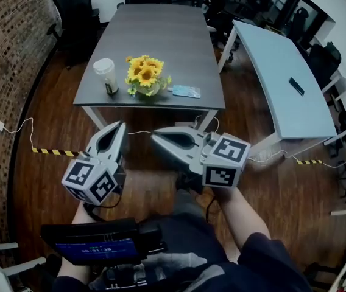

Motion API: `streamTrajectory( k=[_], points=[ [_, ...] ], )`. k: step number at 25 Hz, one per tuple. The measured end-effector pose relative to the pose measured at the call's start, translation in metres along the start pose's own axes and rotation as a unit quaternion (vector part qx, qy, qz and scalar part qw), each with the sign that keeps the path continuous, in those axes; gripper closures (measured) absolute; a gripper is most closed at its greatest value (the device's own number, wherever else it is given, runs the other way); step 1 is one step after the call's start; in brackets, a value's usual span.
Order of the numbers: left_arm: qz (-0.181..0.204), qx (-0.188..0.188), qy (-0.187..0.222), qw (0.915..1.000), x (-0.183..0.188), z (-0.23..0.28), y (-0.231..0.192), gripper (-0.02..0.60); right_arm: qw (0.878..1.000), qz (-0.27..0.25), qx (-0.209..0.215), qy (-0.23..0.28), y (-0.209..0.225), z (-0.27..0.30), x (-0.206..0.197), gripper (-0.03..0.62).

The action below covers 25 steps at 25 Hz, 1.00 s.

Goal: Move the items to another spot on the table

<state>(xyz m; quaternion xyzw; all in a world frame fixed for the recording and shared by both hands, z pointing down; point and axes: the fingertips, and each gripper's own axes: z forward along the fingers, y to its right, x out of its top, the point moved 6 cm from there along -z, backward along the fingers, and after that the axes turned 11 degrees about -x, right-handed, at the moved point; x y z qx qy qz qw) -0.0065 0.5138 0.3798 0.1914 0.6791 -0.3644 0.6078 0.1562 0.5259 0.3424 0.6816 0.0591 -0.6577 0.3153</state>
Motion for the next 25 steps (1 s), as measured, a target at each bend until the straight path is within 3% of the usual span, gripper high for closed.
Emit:
streamTrajectory(
  k=[4,8,13,20,25],
  points=[
    [0.019,-0.040,0.011,0.9990,0.010,-0.015,0.028,0.577,1.000,-0.015,-0.019,0.009,-0.037,-0.024,0.000,0.617],
    [0.040,-0.088,0.008,0.9953,0.017,-0.002,0.065,0.577,0.999,-0.018,-0.036,0.025,-0.040,-0.056,0.011,0.617],
    [0.024,-0.109,-0.010,0.9937,0.008,-0.015,0.095,0.577,0.998,-0.020,-0.057,0.036,-0.070,-0.089,0.008,0.617],
    [-0.022,-0.096,0.000,0.9951,0.022,0.007,0.113,0.577,0.998,0.008,-0.044,0.035,-0.052,-0.117,0.029,0.617],
    [-0.012,-0.087,0.013,0.9961,0.035,-0.006,0.117,0.577,0.998,-0.002,-0.044,0.044,-0.067,-0.121,0.039,0.617]
  ],
)
